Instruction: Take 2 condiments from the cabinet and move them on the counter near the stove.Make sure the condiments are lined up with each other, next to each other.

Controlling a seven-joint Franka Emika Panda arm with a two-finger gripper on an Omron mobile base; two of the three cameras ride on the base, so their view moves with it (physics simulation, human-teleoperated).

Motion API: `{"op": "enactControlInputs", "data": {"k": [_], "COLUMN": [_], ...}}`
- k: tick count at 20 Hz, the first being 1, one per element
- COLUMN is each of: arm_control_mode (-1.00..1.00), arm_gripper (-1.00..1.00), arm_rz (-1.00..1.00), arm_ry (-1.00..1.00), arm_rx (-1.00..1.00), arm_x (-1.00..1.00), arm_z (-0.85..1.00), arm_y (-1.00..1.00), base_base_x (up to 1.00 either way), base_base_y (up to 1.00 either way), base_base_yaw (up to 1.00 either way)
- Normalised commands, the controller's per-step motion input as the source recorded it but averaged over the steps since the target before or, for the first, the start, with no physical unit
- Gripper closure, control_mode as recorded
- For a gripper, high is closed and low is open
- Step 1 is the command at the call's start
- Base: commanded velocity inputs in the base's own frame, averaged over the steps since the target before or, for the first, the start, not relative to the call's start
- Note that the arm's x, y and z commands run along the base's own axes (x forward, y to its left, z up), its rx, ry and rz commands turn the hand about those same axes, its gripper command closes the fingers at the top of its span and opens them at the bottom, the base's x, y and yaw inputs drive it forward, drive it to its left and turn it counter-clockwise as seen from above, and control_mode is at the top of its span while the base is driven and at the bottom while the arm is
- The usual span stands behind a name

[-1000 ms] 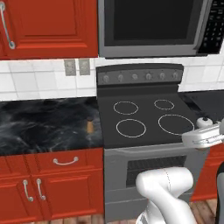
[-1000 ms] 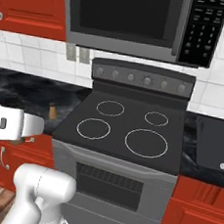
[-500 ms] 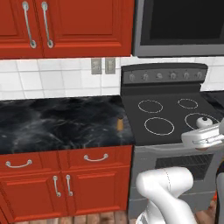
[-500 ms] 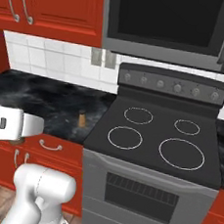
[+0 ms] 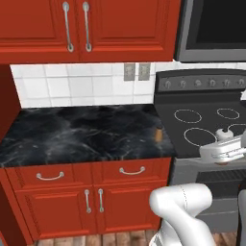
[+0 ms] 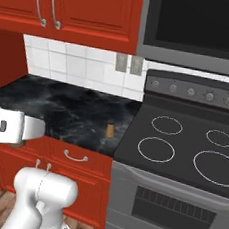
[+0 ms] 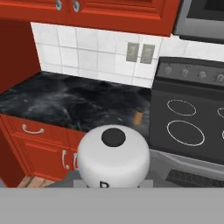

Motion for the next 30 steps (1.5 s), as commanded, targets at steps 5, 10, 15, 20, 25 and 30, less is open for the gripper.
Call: {"op": "enactControlInputs", "data": {"k": [5,10,15,20,25,30], "arm_control_mode": [1.00,1.00,1.00,1.00,1.00,1.00], "arm_gripper": [1.00,1.00,1.00,1.00,1.00,1.00], "arm_rz": [0.00,0.00,0.00,0.00,0.00,0.00], "arm_ry": [0.00,0.00,0.00,0.00,0.00,0.00], "arm_rx": [0.00,0.00,0.00,0.00,0.00,0.00], "arm_x": [0.00,0.00,0.00,0.00,0.00,0.00], "arm_z": [0.00,0.00,0.00,0.00,0.00,0.00], "arm_y": [0.00,0.00,0.00,0.00,0.00,0.00], "base_base_x": [0.00,0.04,0.20,0.30,0.36,0.55], "base_base_y": [0.56,0.48,0.33,0.21,0.16,0.23], "base_base_yaw": [0.05,0.03,0.01,0.00,0.00,0.00]}}
